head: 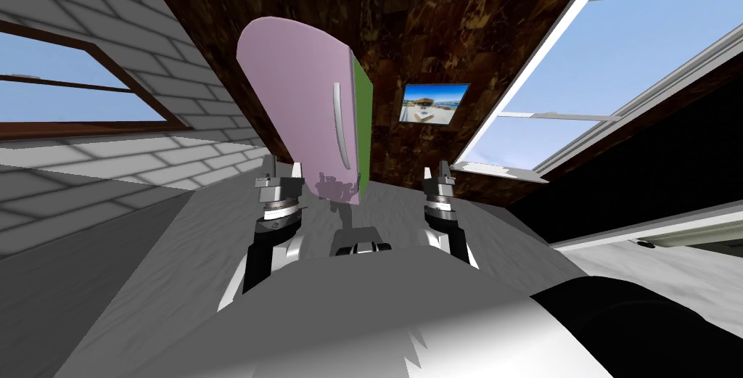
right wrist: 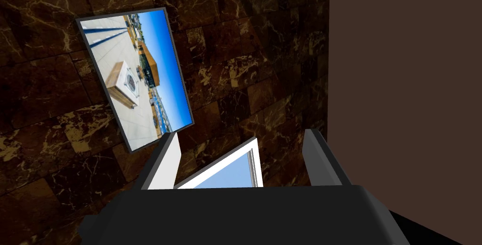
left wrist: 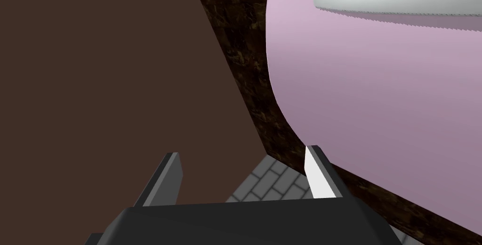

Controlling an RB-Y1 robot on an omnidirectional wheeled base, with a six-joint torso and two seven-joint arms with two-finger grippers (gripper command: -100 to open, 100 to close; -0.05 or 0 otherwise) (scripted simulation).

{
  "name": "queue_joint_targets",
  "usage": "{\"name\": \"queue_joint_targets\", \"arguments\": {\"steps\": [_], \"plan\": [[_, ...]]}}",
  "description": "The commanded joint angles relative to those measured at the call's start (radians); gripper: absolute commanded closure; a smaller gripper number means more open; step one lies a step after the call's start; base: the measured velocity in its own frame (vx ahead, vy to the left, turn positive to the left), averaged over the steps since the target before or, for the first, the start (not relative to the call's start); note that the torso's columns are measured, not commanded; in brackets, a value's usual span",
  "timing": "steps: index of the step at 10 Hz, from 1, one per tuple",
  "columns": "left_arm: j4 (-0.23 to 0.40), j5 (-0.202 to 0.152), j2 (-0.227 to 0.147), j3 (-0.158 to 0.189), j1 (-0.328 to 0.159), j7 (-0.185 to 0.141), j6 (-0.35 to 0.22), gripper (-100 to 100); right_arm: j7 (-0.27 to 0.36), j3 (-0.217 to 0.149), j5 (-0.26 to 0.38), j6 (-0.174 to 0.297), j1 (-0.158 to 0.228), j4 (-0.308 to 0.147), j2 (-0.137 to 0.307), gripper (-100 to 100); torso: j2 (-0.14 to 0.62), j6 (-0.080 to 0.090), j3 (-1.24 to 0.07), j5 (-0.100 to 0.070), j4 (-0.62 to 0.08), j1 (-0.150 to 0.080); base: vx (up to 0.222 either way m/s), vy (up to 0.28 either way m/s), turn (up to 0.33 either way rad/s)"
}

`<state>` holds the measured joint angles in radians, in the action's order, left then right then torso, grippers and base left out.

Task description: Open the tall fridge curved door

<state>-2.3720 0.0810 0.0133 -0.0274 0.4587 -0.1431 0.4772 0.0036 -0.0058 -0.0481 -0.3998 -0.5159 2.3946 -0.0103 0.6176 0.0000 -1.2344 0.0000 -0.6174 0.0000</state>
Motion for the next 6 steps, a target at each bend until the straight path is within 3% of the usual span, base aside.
{"name": "queue_joint_targets", "arguments": {"steps": [1, 3, 6], "plan": [[0.013, -0.003, -0.041, 0.005, -0.014, -0.003, -0.008, -100, 0.000, 0.000, 0.000, 0.000, 0.000, 0.000, 0.000, 0, 0.074, 0.000, -0.148, 0.000, -0.074, 0.000, 0.011, -0.015, 0.028], [0.041, -0.010, -0.090, 0.017, -0.047, -0.011, -0.027, -100, 0.000, 0.000, 0.000, 0.000, 0.000, 0.000, 0.000, 0, 0.116, 0.000, -0.237, 0.000, -0.116, -0.001, 0.029, -0.036, 0.050], [0.107, -0.027, -0.138, 0.046, -0.124, -0.030, -0.071, -100, 0.000, 0.000, 0.000, 0.000, 0.000, 0.000, 0.000, 0, 0.120, 0.000, -0.242, 0.000, -0.120, -0.001, 0.038, -0.072, 0.073]]}}
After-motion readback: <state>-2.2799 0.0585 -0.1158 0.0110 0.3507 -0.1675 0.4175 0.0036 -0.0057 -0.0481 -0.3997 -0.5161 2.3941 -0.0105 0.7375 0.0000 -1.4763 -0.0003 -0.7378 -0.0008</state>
